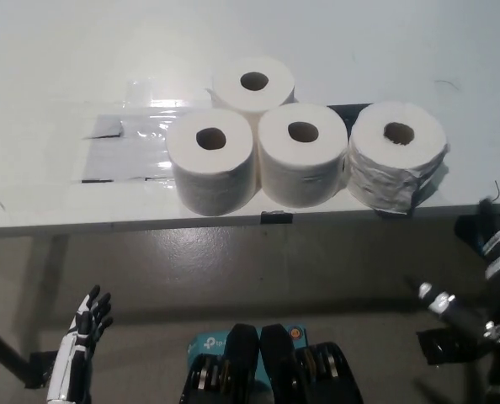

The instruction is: A few rolls of toilet paper are kept infront of the robot and the robot uses its right hand to lift one of the rolls and and places it on top of the other rolls to stack it.

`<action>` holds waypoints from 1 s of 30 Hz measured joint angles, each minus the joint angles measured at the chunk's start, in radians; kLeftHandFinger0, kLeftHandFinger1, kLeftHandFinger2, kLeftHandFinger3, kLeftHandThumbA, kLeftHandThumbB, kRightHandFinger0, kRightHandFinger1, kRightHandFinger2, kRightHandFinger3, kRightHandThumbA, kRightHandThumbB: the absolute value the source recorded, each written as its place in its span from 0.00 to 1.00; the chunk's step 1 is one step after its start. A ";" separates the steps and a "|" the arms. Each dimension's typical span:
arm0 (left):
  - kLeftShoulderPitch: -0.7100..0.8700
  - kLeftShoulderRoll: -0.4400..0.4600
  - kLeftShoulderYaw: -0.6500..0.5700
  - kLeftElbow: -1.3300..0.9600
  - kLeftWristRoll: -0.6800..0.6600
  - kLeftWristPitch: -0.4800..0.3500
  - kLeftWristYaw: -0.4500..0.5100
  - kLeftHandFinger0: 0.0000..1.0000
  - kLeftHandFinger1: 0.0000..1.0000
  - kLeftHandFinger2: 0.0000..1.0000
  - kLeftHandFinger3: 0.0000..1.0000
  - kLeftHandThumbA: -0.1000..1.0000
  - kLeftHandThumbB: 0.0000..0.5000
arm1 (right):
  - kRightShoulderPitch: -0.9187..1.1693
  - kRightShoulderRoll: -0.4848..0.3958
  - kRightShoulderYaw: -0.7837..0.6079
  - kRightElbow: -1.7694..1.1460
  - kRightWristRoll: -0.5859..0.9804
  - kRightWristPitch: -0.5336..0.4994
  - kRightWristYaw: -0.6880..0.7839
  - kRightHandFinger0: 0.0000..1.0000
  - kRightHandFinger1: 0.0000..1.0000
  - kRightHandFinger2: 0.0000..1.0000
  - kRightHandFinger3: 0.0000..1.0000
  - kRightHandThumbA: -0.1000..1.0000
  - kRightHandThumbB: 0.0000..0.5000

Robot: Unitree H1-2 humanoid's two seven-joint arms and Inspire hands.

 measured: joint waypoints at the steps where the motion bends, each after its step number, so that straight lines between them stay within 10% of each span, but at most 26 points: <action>1: 0.000 0.000 0.000 0.000 0.001 0.000 0.000 1.00 1.00 1.00 1.00 1.00 0.29 | -0.012 -0.006 -0.007 -0.032 -0.003 0.007 0.000 1.00 1.00 1.00 1.00 1.00 0.65; 14: -0.002 0.001 -0.001 0.001 0.018 0.000 0.000 1.00 1.00 1.00 1.00 1.00 0.35 | -0.393 -0.292 -0.019 -0.129 0.005 0.266 0.092 1.00 1.00 1.00 1.00 0.85 0.66; 30: -0.016 0.005 -0.002 0.005 0.033 0.000 0.000 1.00 1.00 1.00 1.00 1.00 0.35 | -0.975 -0.440 0.303 0.678 -0.010 0.510 0.408 1.00 1.00 1.00 1.00 0.65 0.66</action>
